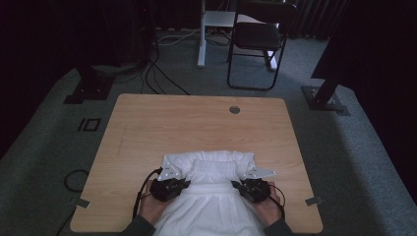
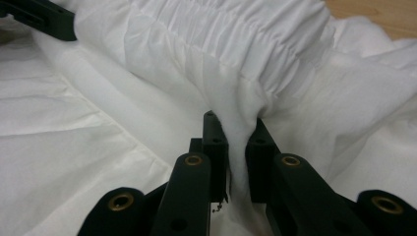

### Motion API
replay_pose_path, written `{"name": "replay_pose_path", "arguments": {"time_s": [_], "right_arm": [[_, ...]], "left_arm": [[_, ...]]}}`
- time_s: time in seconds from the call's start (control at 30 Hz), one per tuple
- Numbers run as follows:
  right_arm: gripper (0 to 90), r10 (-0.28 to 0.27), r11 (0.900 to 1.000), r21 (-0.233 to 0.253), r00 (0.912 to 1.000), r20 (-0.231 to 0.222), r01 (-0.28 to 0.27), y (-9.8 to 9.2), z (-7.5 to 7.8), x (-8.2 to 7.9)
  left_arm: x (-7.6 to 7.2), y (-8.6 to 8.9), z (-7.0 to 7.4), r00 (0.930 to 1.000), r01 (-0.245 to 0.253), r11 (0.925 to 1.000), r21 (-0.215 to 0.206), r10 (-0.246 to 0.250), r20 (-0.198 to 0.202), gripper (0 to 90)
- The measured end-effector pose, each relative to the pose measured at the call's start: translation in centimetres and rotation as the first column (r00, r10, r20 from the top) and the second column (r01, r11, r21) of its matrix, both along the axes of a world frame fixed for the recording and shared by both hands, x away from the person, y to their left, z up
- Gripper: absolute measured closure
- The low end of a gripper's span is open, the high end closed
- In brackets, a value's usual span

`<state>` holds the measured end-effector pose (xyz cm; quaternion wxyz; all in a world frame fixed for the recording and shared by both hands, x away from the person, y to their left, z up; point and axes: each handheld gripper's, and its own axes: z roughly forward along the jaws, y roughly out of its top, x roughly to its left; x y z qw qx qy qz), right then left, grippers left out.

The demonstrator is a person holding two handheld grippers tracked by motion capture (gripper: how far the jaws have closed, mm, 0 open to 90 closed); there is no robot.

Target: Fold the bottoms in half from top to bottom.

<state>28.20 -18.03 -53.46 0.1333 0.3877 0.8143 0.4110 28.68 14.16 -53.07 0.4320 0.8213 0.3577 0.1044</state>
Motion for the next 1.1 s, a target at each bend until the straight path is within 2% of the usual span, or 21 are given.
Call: {"name": "replay_pose_path", "arguments": {"time_s": [0.03,0.13,0.2,0.33,0.43,0.47,0.53,0.57,0.6,0.63,0.67,0.77,0.8,0.87,0.9,0.93,1.03,1.07,1.1], "right_arm": [[82.9,-0.003,1.0,0.003,1.0,-0.003,0.003,0.0,-0.1,0.0],[82.8,-0.005,1.0,0.001,1.0,-0.008,0.005,0.0,-0.4,0.1],[80.7,-0.005,1.0,-0.005,1.0,-0.008,0.005,0.0,-0.6,0.1],[54.3,-0.035,0.999,-0.015,0.9994,0.001,0.035,-0.1,-0.8,0.4],[50.0,-0.039,0.999,-0.002,0.9987,-0.031,0.039,-0.2,-1.1,1.1],[52.4,-0.035,0.999,0.003,0.9986,-0.039,0.035,-0.2,-1.2,1.3],[68.8,0.001,1.0,0.008,0.9987,-0.051,-0.001,-0.1,-1.3,1.5],[68.8,0.001,1.0,0.008,0.9987,-0.051,-0.001,-0.1,-1.3,1.5],[77.2,0.018,0.999,-0.033,0.9989,-0.042,-0.02,0.5,-1.3,1.3],[77.2,0.018,0.999,-0.033,0.9989,-0.042,-0.02,0.5,-1.3,1.3],[80.0,0.022,0.998,-0.064,0.9992,-0.033,-0.024,1.0,-1.4,1.5],[80.9,0.021,0.997,-0.077,0.9992,-0.035,-0.024,1.2,-1.5,1.9],[81.2,0.013,0.996,-0.089,0.999,-0.043,-0.017,1.4,-1.8,2.9],[81.2,0.008,0.996,-0.093,0.9991,-0.042,-0.012,1.6,-1.8,3.8],[81.2,0.008,0.996,-0.093,0.9991,-0.042,-0.012,1.6,-1.8,3.8],[81.2,0.005,0.993,-0.117,0.999,-0.045,-0.01,2.1,-1.6,5.3],[80.9,-0.005,0.991,-0.131,0.9986,-0.053,-0.002,2.4,-1.4,7.4],[80.8,-0.008,0.991,-0.131,0.9985,-0.054,0.001,2.5,-1.4,8.3],[80.7,-0.011,0.992,-0.129,0.9985,-0.054,0.004,2.5,-1.4,9.2]], "left_arm": [[0.1,0.0,0.1,1.0,-0.001,1.0,-0.009,0.001,-0.001,60.6],[0.5,-0.3,0.3,1.0,0.005,1.0,-0.006,-0.005,-0.009,48.6],[0.7,-0.8,-0.1,0.9996,0.013,0.9999,0.002,-0.013,-0.027,47.6],[0.5,-1.5,-0.8,0.9985,0.044,0.9982,0.041,-0.043,-0.034,52.5],[0.4,-1.7,-0.9,0.9979,0.053,0.9967,0.061,-0.051,-0.04,57.2],[0.4,-1.9,-1.0,0.9978,0.059,0.9955,0.074,-0.057,-0.036,61.3],[0.3,-2.2,-1.3,0.9968,0.076,0.9905,0.115,-0.072,-0.034,73.4],[0.3,-2.2,-1.3,0.9968,0.076,0.9905,0.115,-0.072,-0.034,77.3],[0.4,-2.4,-1.4,0.9966,0.08,0.9875,0.136,-0.077,-0.029,81.2],[0.4,-2.4,-1.4,0.9966,0.08,0.9875,0.136,-0.077,-0.029,82.6],[0.8,-2.3,-1.5,0.9964,0.08,0.9886,0.128,-0.076,-0.039,83.8],[1.4,-2.2,-1.7,0.9966,0.073,0.9903,0.118,-0.068,-0.046,84.1],[2.1,-2.1,-1.7,0.9974,0.055,0.9924,0.11,-0.049,-0.052,84.0],[3.1,-2.1,-1.6,0.9982,0.04,0.9919,0.12,-0.034,-0.049,84.0],[3.1,-2.1,-1.6,0.9982,0.04,0.9919,0.12,-0.034,-0.049,83.9],[4.5,-2.1,-1.6,0.9983,0.018,0.9924,0.121,-0.011,-0.057,83.9],[6.9,-1.9,-1.5,0.9964,-0.005,0.9944,0.106,0.014,-0.084,83.9],[6.9,-1.9,-1.5,0.9964,-0.005,0.9944,0.106,0.014,-0.084,83.9],[8.4,-2.0,-1.4,0.996,-0.029,0.993,0.114,0.038,-0.081,83.8]]}}
